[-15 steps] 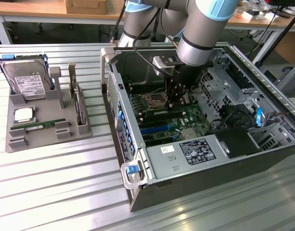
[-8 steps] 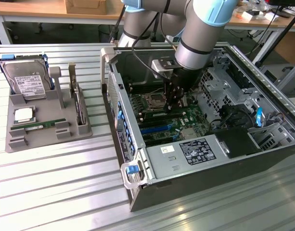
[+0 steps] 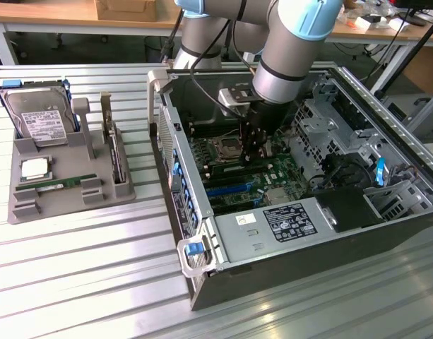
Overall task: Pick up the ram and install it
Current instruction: 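Insert the ram into the slot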
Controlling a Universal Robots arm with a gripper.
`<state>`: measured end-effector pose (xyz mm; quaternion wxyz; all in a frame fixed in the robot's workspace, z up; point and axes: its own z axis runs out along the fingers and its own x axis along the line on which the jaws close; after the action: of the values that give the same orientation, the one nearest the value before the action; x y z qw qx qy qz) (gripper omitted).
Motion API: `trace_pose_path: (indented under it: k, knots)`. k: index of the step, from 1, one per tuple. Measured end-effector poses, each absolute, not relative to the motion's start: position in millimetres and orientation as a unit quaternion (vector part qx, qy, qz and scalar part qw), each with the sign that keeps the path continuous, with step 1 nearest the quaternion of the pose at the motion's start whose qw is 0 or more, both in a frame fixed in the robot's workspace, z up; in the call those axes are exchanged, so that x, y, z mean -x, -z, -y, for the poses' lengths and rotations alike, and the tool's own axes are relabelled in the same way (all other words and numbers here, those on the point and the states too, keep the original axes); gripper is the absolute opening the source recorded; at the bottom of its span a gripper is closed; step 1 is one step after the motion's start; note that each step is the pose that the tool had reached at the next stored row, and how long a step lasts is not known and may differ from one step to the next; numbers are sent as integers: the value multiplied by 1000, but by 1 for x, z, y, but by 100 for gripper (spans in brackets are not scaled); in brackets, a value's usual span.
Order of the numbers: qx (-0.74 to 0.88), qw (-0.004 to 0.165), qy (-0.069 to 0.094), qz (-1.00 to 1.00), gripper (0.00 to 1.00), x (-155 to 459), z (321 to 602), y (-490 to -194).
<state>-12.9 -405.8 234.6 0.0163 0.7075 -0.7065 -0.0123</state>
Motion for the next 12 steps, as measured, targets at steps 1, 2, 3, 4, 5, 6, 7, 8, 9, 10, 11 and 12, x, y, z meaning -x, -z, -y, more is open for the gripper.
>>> trace_pose_path:
  k: [1,2,3,4,5,6,7,8,9,10,11,12]
  knots:
    - [-707,16,12,706,12,13,406,-235]
    - [-707,16,12,706,12,13,406,-235]
    - [-707,16,12,706,12,13,406,-235]
    - [-707,16,12,706,12,11,406,-235]
    - [-707,16,12,706,12,11,406,-235]
    - [-707,16,12,707,12,11,406,-235]
    - [-707,16,12,706,12,11,406,-236]
    - [-707,16,12,706,12,11,406,-239]
    - [-707,16,12,706,12,11,406,-240]
    - [-707,16,12,706,12,11,406,-242]
    - [-707,16,12,706,12,11,406,-243]
    - [-707,16,12,706,12,11,406,-244]
